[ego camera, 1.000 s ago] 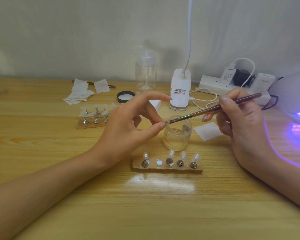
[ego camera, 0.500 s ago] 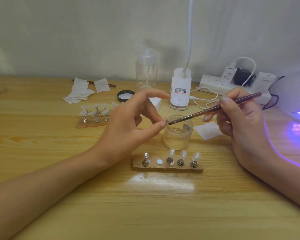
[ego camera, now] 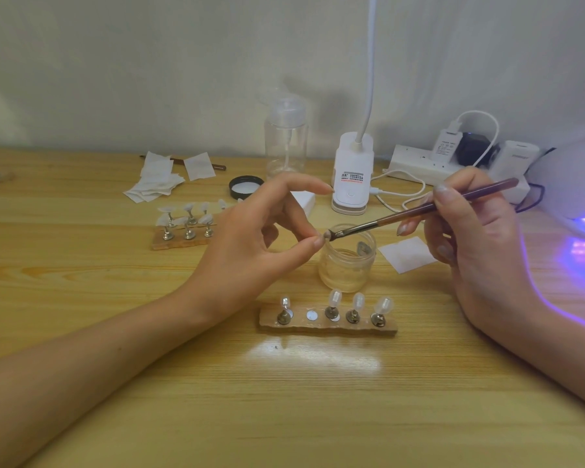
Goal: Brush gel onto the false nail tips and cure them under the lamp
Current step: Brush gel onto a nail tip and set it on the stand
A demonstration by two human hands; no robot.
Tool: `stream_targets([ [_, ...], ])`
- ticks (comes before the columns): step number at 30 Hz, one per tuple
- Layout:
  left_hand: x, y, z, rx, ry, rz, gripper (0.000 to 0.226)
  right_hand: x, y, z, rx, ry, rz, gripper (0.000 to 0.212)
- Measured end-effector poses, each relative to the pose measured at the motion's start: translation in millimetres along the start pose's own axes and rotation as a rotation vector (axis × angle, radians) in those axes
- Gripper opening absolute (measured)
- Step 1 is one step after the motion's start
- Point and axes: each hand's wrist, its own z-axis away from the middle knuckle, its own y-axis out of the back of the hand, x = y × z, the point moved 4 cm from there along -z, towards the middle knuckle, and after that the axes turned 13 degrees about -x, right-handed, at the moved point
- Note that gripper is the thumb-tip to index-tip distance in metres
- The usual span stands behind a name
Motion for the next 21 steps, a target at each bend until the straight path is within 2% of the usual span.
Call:
stream_targets([
  [11,-1,1,0,-0.005,0.004,0.011,0.042,1,1,1,0.02,-0.021,0.047,0.022],
  [17,1,9,-1,0.071,0.07,0.216,0.047,0,4,1,0.081,-0.049,0.005,0.02],
  [21,28,32,-5,0.158,-0.005,0.309,0.053,2,5,0,0.082,-0.056,-0.02,0.021],
])
